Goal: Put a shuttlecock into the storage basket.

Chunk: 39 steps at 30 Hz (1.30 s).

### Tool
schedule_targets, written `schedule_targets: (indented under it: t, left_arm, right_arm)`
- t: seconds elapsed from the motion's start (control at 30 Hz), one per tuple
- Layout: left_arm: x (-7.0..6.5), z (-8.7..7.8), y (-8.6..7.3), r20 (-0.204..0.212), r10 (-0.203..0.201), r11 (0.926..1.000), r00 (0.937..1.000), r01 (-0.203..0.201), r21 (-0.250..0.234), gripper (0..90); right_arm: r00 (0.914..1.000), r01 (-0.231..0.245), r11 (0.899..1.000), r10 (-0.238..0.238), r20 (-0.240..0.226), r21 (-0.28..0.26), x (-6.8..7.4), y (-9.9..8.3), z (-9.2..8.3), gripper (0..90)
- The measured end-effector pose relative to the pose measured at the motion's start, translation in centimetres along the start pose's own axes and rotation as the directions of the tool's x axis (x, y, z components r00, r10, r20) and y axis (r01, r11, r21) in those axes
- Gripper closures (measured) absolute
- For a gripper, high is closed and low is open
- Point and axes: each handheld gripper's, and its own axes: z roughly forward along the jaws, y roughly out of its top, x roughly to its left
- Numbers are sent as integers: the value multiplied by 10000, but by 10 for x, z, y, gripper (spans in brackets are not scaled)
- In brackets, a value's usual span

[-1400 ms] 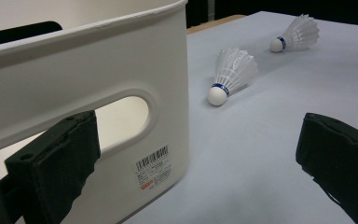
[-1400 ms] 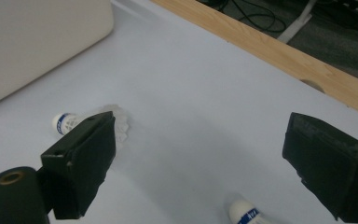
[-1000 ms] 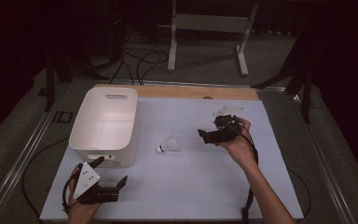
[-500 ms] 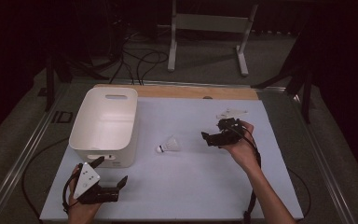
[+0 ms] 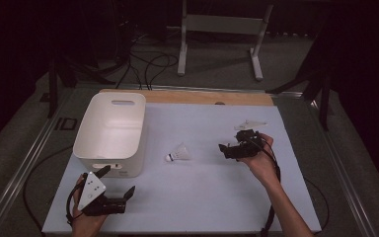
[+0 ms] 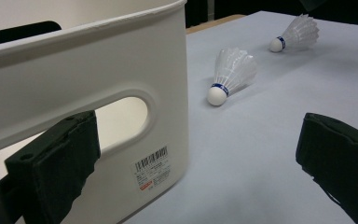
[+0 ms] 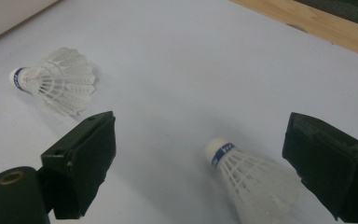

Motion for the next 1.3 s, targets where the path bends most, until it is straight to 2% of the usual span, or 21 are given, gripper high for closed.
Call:
schedule_targets:
  t: [0.57,0.67,1.3]
  left_arm:
    - [0,0,0,1,17,10000,10000,-17,-9,3]
    - [0,0,0,4,13,10000,10000,-13,-10,3]
    - [0,0,1,21,27,10000,10000,-27,1,4]
  right_arm:
    - [9993,-213,9996,207,297,198,-8,-12,-2,96]
    - [9987,-123,9993,106,490,348,-10,-15,0,96]
    - [9970,-479,9939,416,646,994,-20,-27,10,98]
